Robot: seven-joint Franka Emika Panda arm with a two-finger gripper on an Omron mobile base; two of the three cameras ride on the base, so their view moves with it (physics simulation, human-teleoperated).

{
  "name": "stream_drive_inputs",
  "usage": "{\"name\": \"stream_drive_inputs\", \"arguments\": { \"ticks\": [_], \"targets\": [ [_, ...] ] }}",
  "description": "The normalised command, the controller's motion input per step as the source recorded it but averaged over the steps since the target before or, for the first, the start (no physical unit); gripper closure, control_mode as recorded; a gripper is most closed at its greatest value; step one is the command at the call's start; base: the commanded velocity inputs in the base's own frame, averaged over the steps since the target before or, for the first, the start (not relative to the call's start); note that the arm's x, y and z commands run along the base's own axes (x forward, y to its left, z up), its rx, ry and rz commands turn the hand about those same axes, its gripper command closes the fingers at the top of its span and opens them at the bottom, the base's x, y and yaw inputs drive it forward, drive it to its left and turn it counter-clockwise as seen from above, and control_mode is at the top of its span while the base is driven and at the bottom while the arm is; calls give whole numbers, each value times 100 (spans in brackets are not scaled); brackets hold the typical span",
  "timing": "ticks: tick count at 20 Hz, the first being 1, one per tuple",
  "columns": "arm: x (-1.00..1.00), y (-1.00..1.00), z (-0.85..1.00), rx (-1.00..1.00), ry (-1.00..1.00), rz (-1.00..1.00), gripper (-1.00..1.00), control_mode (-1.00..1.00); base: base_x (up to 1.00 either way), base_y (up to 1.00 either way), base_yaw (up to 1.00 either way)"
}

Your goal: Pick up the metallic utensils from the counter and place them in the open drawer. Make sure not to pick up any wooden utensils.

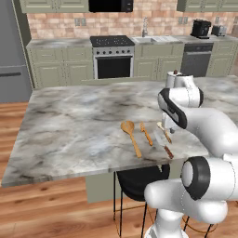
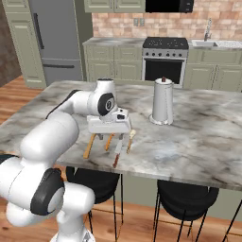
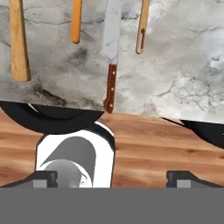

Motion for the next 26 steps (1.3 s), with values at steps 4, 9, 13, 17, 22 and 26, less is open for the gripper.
{"name": "stream_drive_inputs", "arguments": {
  "ticks": [4, 9, 13, 17, 22, 26],
  "targets": [
    [23, -13, -4, 1, 5, 0, -100, -100, 0, 0, 0],
    [26, -7, -38, 7, 6, 3, -100, -100, 0, 0, 0],
    [33, 0, -56, 1, 6, 9, -100, -100, 0, 0, 0],
    [37, 0, -47, 0, 2, 11, -100, -100, 0, 0, 0],
    [40, 0, -33, 0, 0, 10, -100, -100, 0, 0, 0],
    [45, 0, -29, 4, 0, 9, -100, -100, 0, 0, 0]
  ]
}}
